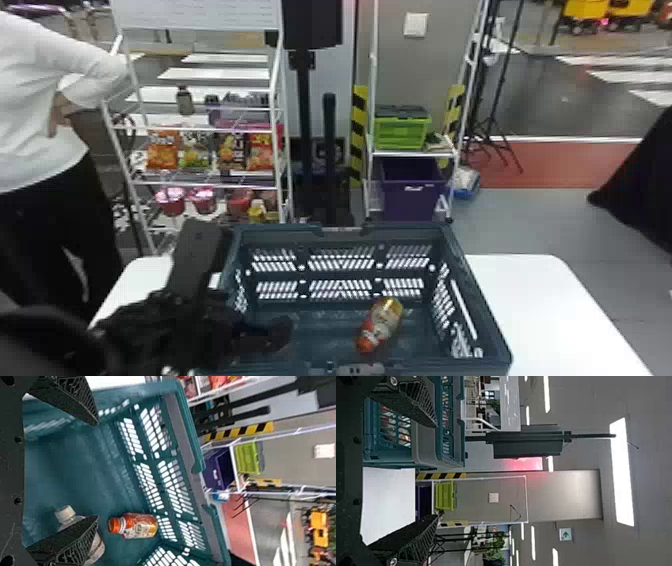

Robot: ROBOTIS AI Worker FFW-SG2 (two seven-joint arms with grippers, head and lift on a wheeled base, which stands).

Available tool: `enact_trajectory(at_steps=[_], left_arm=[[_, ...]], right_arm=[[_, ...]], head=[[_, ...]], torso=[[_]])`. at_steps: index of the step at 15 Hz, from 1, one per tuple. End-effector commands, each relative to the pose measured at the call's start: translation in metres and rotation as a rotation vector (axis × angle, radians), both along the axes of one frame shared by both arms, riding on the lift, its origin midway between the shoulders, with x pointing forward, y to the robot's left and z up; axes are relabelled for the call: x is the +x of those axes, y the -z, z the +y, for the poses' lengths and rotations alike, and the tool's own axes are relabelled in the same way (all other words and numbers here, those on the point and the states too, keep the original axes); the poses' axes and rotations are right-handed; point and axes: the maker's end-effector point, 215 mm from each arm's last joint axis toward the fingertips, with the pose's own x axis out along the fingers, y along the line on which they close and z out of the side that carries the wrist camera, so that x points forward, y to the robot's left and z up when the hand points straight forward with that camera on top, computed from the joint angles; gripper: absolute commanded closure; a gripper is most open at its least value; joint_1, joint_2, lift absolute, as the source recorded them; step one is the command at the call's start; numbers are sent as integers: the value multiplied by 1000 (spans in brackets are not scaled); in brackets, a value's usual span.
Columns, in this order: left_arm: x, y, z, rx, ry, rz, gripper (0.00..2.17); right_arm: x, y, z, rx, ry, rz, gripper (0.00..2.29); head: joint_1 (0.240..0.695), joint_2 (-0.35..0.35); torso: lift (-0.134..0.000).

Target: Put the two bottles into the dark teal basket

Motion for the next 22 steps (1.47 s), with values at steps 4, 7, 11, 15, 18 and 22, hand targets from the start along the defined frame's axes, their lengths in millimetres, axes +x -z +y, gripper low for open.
enact_trajectory(at_steps=[4, 7, 11, 15, 18, 22], left_arm=[[-63, -16, 19, -1, -25, -26, 70], [-78, -9, 30, -11, -67, -36, 76], [-63, -20, 36, -121, -126, -223, 100], [-80, -25, 51, -196, -206, -440, 107], [-113, -12, 69, -223, -277, -535, 110], [-151, 11, 80, -226, -336, -579, 113]], right_arm=[[6, 1, 4, 0, -11, 5, 73], [11, 1, 8, 2, -25, 1, 73], [15, 1, 10, 4, -35, 2, 73], [21, 1, 11, 7, -45, 20, 73], [24, 3, 15, 7, -54, 33, 73], [28, -1, 25, 6, -74, 40, 73]], head=[[499, 0], [499, 0], [499, 0], [499, 0], [499, 0], [499, 0]], torso=[[0], [0], [0], [0], [0], [0]])
